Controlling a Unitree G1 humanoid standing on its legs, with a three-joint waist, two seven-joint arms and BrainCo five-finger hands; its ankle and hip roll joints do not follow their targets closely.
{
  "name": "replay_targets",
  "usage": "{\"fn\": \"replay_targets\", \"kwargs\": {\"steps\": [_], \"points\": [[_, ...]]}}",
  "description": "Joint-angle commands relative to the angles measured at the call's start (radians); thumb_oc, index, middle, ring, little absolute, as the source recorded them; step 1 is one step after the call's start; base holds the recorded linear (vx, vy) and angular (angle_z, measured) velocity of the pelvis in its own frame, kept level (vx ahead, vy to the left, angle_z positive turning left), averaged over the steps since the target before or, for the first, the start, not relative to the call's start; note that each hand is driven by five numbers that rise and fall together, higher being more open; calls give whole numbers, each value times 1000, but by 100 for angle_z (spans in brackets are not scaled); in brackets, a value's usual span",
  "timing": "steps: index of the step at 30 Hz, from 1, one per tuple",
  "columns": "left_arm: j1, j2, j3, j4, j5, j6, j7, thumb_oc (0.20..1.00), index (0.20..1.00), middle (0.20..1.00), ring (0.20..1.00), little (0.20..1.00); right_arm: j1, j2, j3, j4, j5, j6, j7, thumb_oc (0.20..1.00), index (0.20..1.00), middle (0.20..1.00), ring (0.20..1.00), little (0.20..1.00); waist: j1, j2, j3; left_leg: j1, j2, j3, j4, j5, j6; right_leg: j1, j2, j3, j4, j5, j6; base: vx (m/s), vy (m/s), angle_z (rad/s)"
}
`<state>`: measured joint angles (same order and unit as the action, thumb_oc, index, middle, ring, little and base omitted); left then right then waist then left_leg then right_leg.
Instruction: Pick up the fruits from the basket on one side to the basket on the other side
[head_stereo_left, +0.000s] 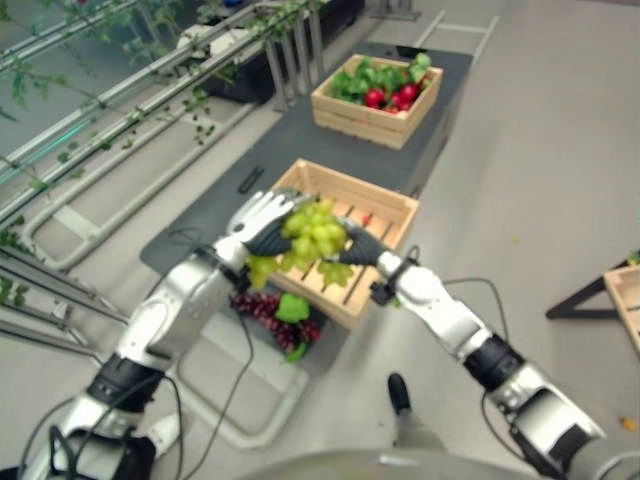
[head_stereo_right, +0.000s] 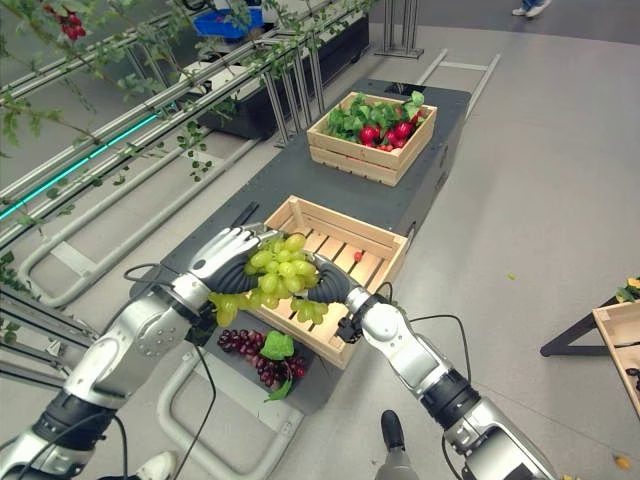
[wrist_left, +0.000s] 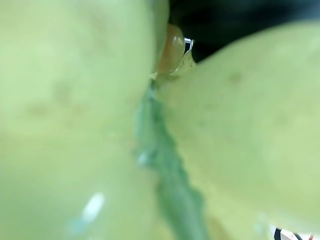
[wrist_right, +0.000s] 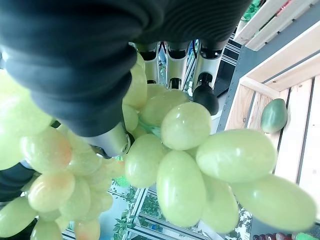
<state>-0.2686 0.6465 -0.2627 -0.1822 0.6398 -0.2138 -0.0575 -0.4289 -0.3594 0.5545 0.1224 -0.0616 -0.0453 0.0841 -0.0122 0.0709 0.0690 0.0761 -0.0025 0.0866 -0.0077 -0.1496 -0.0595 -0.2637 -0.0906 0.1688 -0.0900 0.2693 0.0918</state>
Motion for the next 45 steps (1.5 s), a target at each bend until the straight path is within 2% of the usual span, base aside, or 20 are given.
{"fn": "replay_targets", "kwargs": {"steps": [1, 5, 9, 13, 14, 15, 16, 18, 21, 24, 25, 26, 27, 28, 29, 31, 33, 37, 40, 45], "points": [[-111, -2, -16, -130, -90, -21, 73, 1000, 1000, 1000, 1000, 1000, -29, 21, -1, -68, 30, -59, 11, 200, 200, 200, 200, 200, -10, 7, 11, -104, -15, -38, -11, 45, 20, 156, -13, -29, 37, -264, 33, 0, 0, 0], [-109, -9, 5, -128, -114, -20, 94, 1000, 1000, 1000, 1000, 1000, 1, 1, -18, -85, 35, -68, 9, 200, 200, 200, 200, 200, -13, 5, 11, -104, -12, -38, -12, 45, 19, 157, -11, -31, 37, -265, 33, 0, 0, 0], [-138, -17, 35, -87, -202, -17, 116, 1000, 1000, 1000, 1000, 1000, 40, -28, -48, -88, 50, -74, 15, 200, 200, 200, 200, 200, -22, 2, 7, -100, -10, -38, -13, 46, 18, 160, -9, -30, 36, -265, 33, 0, 0, 0], [-94, -27, 95, -98, -304, -31, 148, 1000, 1000, 1000, 1000, 1000, 88, -60, -91, -98, 76, -81, 16, 200, 200, 200, 200, 200, -23, -5, 10, -100, -9, -38, -13, 48, 17, 160, -9, -33, 36, -264, 33, 0, 0, 0], [-46, -29, 126, -105, -386, -44, 142, 1000, 1000, 1000, 1000, 1000, 113, -85, -127, -100, 89, -81, 19, 200, 200, 200, 200, 200, -22, -11, 13, -103, -9, -39, -13, 50, 17, 158, -8, -35, 36, -262, 33, 0, 0, 0], [-43, -29, 129, -108, -389, -44, 139, 1000, 1000, 1000, 1000, 1000, 115, -86, -127, -102, 90, -80, 20, 200, 200, 200, 200, 200, -23, -10, 12, -103, -9, -39, -13, 49, 17, 158, -8, -35, 36, -262, 34, -39, 1, 1], [7, -46, 161, -83, -528, -57, 132, 1000, 1000, 1000, 1000, 1000, 144, -103, -161, -107, 111, -85, 24, 200, 200, 200, 200, 200, -22, -18, 15, -106, -8, -40, -12, 51, 17, 156, -8, -37, 37, -262, 35, 0, 0, 0], [26, -56, 168, -69, -577, -61, 126, 1000, 1000, 1000, 1000, 1000, 155, -109, -175, -110, 120, -84, 26, 200, 200, 200, 200, 200, -23, -21, 15, -106, -8, -40, -13, 50, 17, 154, -8, -39, 39, -262, 36, -16, -3, 1], [84, -120, 190, -29, -808, -78, 109, 1000, 1000, 1000, 1000, 1000, 184, -125, -213, -112, 143, -90, 28, 200, 200, 200, 200, 200, -23, -31, 16, -102, -7, -45, -12, 36, 20, 161, -10, -43, 38, -271, 38, -18, -1, 2], [115, -163, 218, -11, -903, -75, 104, 1000, 1000, 1000, 1000, 1000, 195, -139, -264, -148, 162, -88, 33, 200, 200, 200, 200, 200, -28, -45, 24, -116, -10, -44, -5, 48, 20, 146, -11, -44, 45, -259, 39, -40, -3, 1], [104, -193, 161, 15, -933, -100, 139, 1000, 1000, 1000, 1000, 1000, 50, -3, -105, -47, 134, -78, 5, 200, 200, 200, 200, 200, -13, -46, 21, -108, -11, -48, -7, 34, 24, 155, -11, -43, 43, -268, 38, -34, 3, 3], [100, -196, 165, 11, -926, -89, 161, 1000, 1000, 1000, 1000, 1000, 23, 12, -105, -9, 145, -98, -36, 200, 200, 200, 200, 200, -7, -52, 27, -122, -15, -54, -1, 48, 24, 145, -13, -42, 46, -256, 38, -36, 1, 0], [113, -194, 196, -10, -932, -97, 160, 1000, 1000, 1000, 1000, 1000, 8, -23, -144, 35, 168, -88, -76, 200, 200, 200, 200, 200, 2, -54, 28, -125, -17, -58, 0, 48, 25, 144, -14, -48, 46, -256, 38, -37, -10, 3], [130, -191, 214, -26, -927, -106, 172, 1000, 1000, 1000, 1000, 1000, 7, -28, -151, 52, 158, -84, -63, 200, 200, 200, 200, 200, 9, -55, 25, -119, -18, -61, -1, 36, 27, 152, -14, -53, 43, -265, 39, 16, 9, 17], [141, -196, 199, -21, -929, -125, 215, 1000, 1000, 1000, 1000, 1000, -38, 50, -85, 64, 127, -85, -89, 200, 200, 200, 200, 200, 23, -59, 29, -119, -20, -64, 0, 34, 29, 153, -15, -54, 44, -264, 38, 3, 2, 28], [157, -195, 207, -35, -922, -116, 220, 1000, 1000, 1000, 1000, 1000, -43, 67, -76, 83, 165, -89, -102, 200, 200, 200, 200, 200, 31, -66, 34, -125, -22, -68, 4, 35, 29, 152, -18, -54, 44, -262, 39, -48, -6, 18], [266, -175, 293, -74, -897, -116, 215, 1000, 1000, 1000, 1000, 1000, 20, -12, -160, -34, 152, -68, -97, 200, 200, 200, 200, 200, 39, -81, 36, -130, -26, -70, 3, 36, 33, 144, -18, -58, 47, -256, 43, -44, 5, 7], [358, -204, 343, -44, -866, -115, 226, 1000, 1000, 1000, 1000, 1000, 119, -37, -238, -83, 173, -77, -93, 200, 200, 200, 200, 200, 48, -96, 42, -138, -32, -78, 6, 34, 39, 137, -22, -66, 52, -256, 47, -35, 7, 6], [419, -216, 353, 1, -851, -109, 221, 1000, 1000, 1000, 1000, 1000, 187, -71, -306, -143, 194, -89, -94, 200, 200, 200, 200, 200, 56, -106, 47, -148, -41, -89, 10, 35, 45, 128, -28, -78, 58, -251, 52, -69, 9, 11], [464, -232, 320, 218, -776, -72, 223, 1000, 1000, 1000, 1000, 1000, 270, -105, -390, -203, 226, -112, -90, 200, 200, 200, 200, 200, 62, -122, 51, -157, -54, -98, 17, 37, 52, 123, -37, -91, 68, -242, 65, -43, 14, 12]]}}
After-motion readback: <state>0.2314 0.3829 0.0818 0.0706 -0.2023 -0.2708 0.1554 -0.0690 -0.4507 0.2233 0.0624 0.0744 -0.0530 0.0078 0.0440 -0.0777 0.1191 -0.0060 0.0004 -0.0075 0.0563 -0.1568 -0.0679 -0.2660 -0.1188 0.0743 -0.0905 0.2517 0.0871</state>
